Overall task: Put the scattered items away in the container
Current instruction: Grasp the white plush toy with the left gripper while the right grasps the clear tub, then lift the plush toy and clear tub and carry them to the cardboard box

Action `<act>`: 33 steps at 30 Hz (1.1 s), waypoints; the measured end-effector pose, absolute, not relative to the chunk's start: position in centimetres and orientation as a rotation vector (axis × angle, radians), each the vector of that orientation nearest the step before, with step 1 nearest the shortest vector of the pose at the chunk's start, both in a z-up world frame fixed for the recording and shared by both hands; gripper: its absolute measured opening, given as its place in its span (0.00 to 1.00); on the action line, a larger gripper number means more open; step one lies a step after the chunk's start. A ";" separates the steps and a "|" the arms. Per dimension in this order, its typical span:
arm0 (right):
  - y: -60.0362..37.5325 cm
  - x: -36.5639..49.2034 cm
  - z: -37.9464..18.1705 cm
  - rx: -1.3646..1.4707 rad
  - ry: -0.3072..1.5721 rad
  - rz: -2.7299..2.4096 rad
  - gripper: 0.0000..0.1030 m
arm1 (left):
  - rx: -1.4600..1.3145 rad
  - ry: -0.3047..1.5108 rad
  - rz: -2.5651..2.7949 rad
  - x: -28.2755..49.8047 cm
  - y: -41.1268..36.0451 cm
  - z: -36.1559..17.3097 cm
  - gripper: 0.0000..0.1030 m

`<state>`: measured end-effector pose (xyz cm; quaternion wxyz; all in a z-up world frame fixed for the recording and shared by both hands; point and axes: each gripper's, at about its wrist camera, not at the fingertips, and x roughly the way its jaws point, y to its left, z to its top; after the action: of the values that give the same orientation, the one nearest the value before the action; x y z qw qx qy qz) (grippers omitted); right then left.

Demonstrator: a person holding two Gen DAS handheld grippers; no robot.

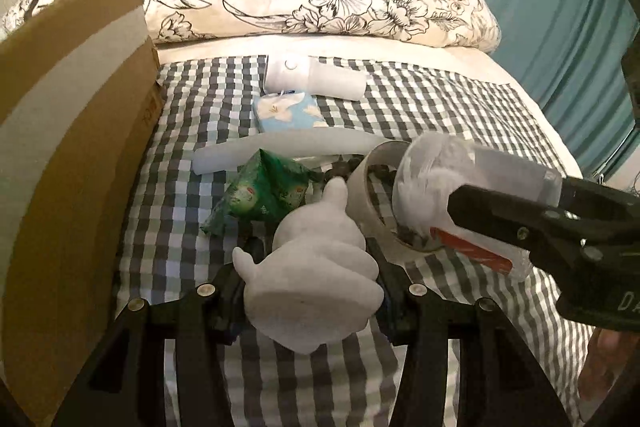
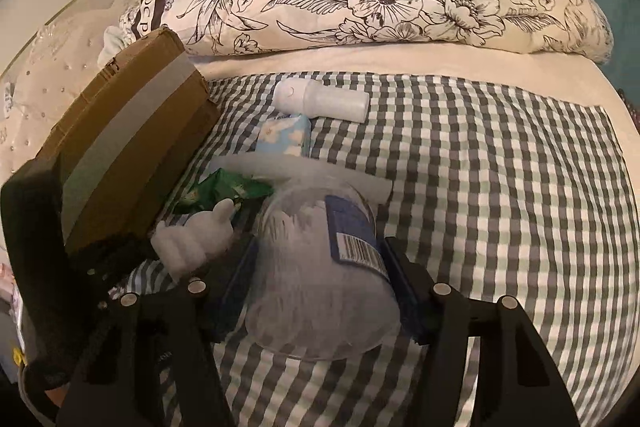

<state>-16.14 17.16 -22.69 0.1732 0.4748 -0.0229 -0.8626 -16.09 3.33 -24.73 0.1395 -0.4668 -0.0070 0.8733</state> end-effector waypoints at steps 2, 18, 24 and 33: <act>17.3 -15.6 -22.6 1.353 -0.068 -2.445 0.60 | -1.340 -0.016 2.526 -15.5 3.3 -24.2 0.50; 18.7 -10.4 -19.2 1.294 -0.112 -2.496 0.60 | -1.250 0.055 2.566 -11.0 3.4 -19.5 0.50; 19.3 -8.5 -17.3 1.248 -0.132 -2.529 0.60 | -1.198 0.066 2.595 -9.5 3.1 -16.9 0.50; 19.3 -5.9 -13.5 1.147 -0.146 -2.574 0.60 | -1.108 0.091 2.647 -7.1 2.5 -12.8 0.50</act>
<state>-5.86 19.32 -13.49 0.1591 0.4013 -0.0512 -0.9006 -7.06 2.54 -12.76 0.1348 -0.3823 0.0315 0.9136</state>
